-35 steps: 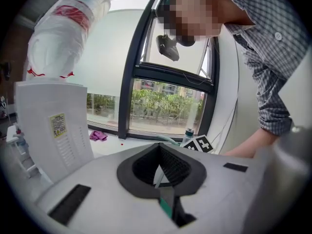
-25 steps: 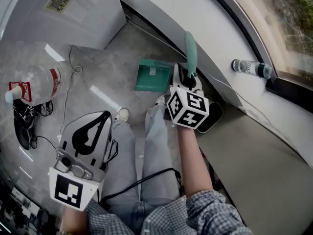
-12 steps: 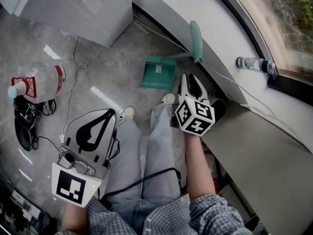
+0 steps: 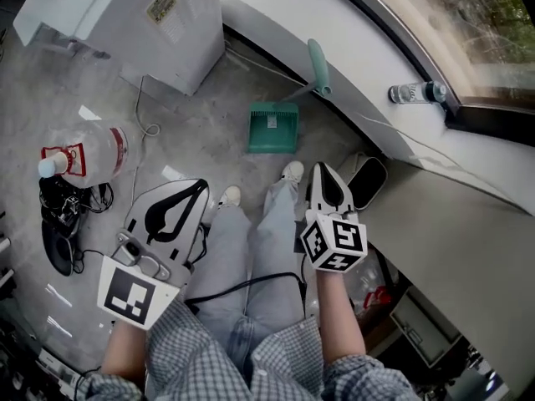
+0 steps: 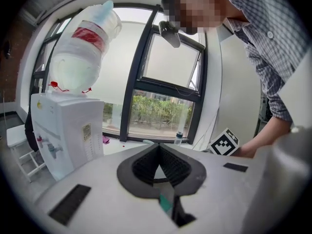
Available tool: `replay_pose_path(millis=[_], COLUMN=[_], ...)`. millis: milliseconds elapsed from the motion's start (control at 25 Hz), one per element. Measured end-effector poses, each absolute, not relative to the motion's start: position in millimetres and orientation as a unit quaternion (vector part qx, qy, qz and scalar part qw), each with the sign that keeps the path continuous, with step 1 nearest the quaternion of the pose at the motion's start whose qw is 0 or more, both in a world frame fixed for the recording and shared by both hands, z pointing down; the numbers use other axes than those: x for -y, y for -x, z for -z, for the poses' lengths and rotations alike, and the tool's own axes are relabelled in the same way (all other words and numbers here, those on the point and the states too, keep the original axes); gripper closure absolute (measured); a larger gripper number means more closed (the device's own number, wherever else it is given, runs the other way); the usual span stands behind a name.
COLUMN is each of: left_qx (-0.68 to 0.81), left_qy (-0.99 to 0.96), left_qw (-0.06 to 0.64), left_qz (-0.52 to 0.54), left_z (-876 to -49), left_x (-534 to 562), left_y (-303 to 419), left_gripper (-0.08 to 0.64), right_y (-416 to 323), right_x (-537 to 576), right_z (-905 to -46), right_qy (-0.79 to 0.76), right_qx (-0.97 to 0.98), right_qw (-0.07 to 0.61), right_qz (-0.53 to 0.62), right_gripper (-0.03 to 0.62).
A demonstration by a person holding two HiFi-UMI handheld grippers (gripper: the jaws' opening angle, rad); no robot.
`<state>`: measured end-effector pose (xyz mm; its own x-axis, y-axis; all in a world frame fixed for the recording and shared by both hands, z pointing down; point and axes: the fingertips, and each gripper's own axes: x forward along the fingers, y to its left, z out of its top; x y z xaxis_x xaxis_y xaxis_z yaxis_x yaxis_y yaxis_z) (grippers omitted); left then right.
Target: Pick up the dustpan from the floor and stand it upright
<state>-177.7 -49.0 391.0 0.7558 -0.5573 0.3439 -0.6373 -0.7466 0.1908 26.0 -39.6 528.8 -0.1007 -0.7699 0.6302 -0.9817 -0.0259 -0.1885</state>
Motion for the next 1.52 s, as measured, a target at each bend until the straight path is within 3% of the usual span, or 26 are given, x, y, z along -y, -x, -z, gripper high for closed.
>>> replay_pose_path(millis=[560,1000,1520], left_qx=[0.337,0.375,0.414], left_qy=[-0.929,-0.922,-0.908], left_qw=[0.110,0.065,0.029], left_qz=[-0.103,-0.070,-0.047], left_z=[-282.5,-216.9,-177.2], left_x=[48.2,39.3,40.3], left_y=[170.3,144.8,149.9], left_gripper=[0.554,0.552,0.552], right_y=[-52.8,-74.6,-51.1], right_x=[33.3,31.7,48.6], right_z=[-361.6,-280.6,-225.2], right_qy=[-0.647,-0.636,-0.594], right_qx=[0.714,0.746,0.793], right_qw=[0.145,0.103,0.071], right_qz=[-0.223,-0.169,-0.113], right_gripper=[0.585,0.584,0.586])
